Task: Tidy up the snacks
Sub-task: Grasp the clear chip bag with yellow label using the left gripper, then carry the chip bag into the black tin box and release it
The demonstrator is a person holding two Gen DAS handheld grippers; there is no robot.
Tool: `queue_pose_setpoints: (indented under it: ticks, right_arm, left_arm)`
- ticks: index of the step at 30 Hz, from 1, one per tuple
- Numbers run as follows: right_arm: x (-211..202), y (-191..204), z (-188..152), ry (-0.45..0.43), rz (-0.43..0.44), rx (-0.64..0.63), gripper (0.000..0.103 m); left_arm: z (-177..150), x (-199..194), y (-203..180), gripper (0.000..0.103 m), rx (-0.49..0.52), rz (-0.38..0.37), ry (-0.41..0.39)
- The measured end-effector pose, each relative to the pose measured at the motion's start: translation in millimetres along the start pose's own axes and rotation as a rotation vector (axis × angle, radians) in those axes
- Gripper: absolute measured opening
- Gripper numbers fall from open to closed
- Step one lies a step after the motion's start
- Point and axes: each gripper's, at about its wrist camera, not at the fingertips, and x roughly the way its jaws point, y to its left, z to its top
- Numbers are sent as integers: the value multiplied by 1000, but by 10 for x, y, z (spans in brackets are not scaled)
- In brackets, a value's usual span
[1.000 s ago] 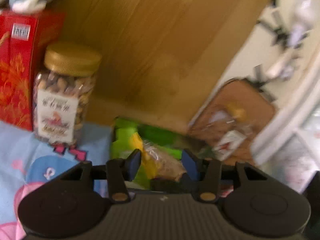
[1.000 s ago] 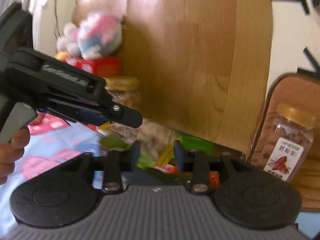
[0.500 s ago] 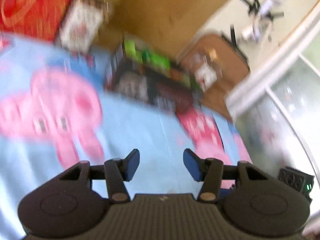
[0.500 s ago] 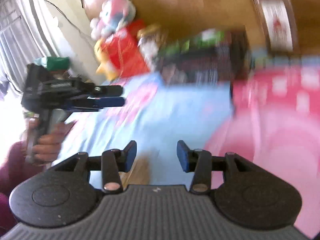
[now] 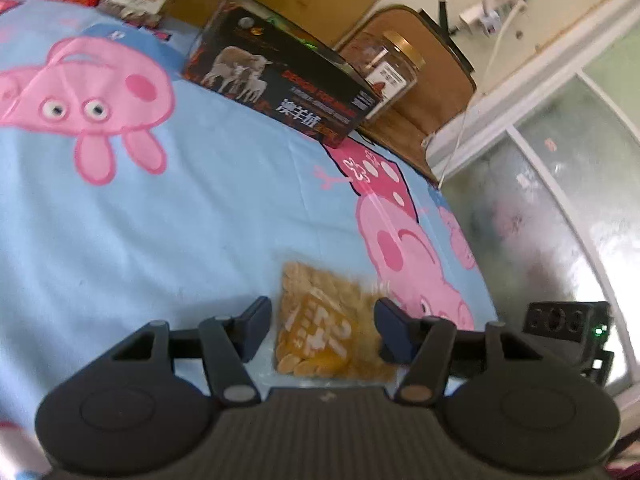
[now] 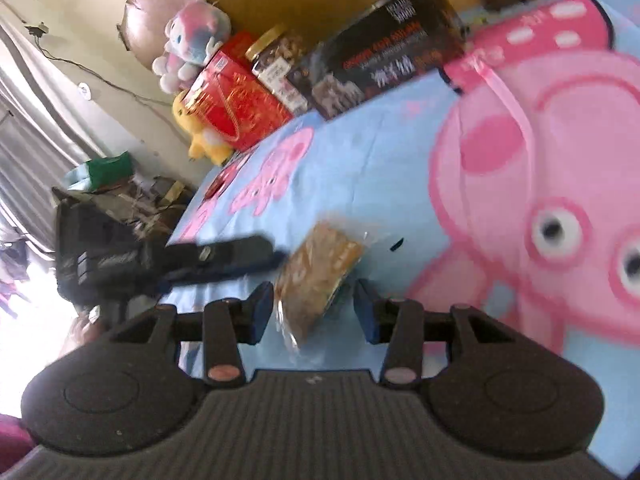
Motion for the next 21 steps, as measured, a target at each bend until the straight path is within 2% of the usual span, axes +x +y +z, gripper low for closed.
queue_pose_setpoints:
  ticks: [2, 4, 6, 8, 11, 12, 13, 15, 17, 18, 19, 21]
  right_arm:
    - [115, -10, 93, -10, -24, -29, 33]
    - [194, -57, 137, -21, -9, -18, 29]
    - [159, -126, 102, -15, 12, 6, 21]
    - [173, -226, 115, 9, 88, 88, 15]
    - [124, -315, 141, 3, 161, 191, 13]
    - [100, -348, 167, -8, 192, 221, 13]
    - [82, -373, 206, -18, 223, 250, 13]
    - [67, -377, 307, -36, 277, 282, 13]
    - [79, -334, 411, -49, 301, 270, 13]
    - [105, -307, 459, -45, 314, 267, 13]
    - [138, -295, 495, -39, 336, 273, 13]
    - [201, -270, 582, -29, 378, 280, 13]
  left_arm:
    - [-28, -33, 66, 58, -43, -16, -20]
    - [-23, -50, 143, 58, -93, -41, -32]
    - [-12, -55, 185, 58, -123, -56, -40]
    - [10, -82, 219, 58, -142, -67, -40]
    - [61, -186, 213, 61, -124, -75, -66]
    - [87, -230, 203, 66, -121, -81, -76]
    - [119, -269, 187, 78, -117, -92, -87]
    - [173, -303, 129, 87, -105, -109, -111]
    - [251, -292, 37, 81, -72, -123, -122]
    - [295, -270, -3, 68, -52, -131, -116]
    - [342, -245, -41, 49, -33, -137, -106]
    - [457, -212, -103, 45, -8, -125, -111]
